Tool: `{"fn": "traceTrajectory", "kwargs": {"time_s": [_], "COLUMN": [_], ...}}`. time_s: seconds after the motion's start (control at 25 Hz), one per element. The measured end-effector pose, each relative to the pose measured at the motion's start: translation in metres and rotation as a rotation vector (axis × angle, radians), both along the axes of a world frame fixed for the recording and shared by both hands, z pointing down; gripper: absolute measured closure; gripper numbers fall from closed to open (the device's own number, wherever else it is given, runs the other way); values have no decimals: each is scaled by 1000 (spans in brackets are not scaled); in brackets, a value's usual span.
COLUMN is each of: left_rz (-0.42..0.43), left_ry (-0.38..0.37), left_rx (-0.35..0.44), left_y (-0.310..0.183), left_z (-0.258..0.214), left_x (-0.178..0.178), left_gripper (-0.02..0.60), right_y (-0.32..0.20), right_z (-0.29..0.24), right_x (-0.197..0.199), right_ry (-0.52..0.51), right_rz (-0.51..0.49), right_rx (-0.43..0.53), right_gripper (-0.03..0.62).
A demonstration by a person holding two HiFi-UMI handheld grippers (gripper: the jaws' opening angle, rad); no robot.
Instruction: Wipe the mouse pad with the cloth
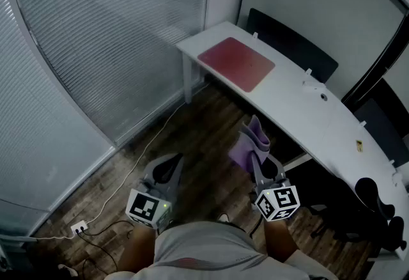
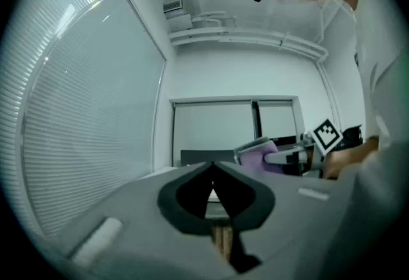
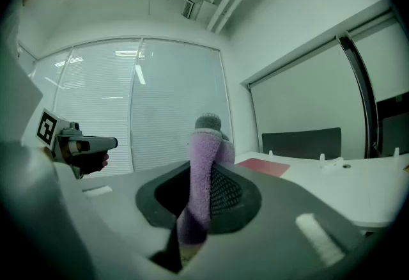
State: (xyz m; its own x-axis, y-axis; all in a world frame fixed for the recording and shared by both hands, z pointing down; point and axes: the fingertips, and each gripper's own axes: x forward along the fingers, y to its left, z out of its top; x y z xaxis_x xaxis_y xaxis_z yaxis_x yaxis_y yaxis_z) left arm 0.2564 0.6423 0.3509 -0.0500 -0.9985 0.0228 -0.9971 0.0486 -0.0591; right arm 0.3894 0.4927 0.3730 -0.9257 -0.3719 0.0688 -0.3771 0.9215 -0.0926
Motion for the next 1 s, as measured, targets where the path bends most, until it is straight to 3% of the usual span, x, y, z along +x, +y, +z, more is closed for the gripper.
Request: {"fn": "traceTrajectory", "kwargs": {"time_s": [0.24, 1.0], "left_rz": [-11, -26], "left_ry": [65, 46], "left_rx": [43, 26], "left_y": [-6, -24], "left_z": [-11, -8], "left_x": [-6, 4], "left_gripper": [578, 578], "right_y": [-8, -29], "right_z": [3, 0], "right_x": [-2, 4], "right_ry": [13, -16], "right_rz": [7, -32], "right_rx": [4, -10], "right_gripper": [545, 543]}}
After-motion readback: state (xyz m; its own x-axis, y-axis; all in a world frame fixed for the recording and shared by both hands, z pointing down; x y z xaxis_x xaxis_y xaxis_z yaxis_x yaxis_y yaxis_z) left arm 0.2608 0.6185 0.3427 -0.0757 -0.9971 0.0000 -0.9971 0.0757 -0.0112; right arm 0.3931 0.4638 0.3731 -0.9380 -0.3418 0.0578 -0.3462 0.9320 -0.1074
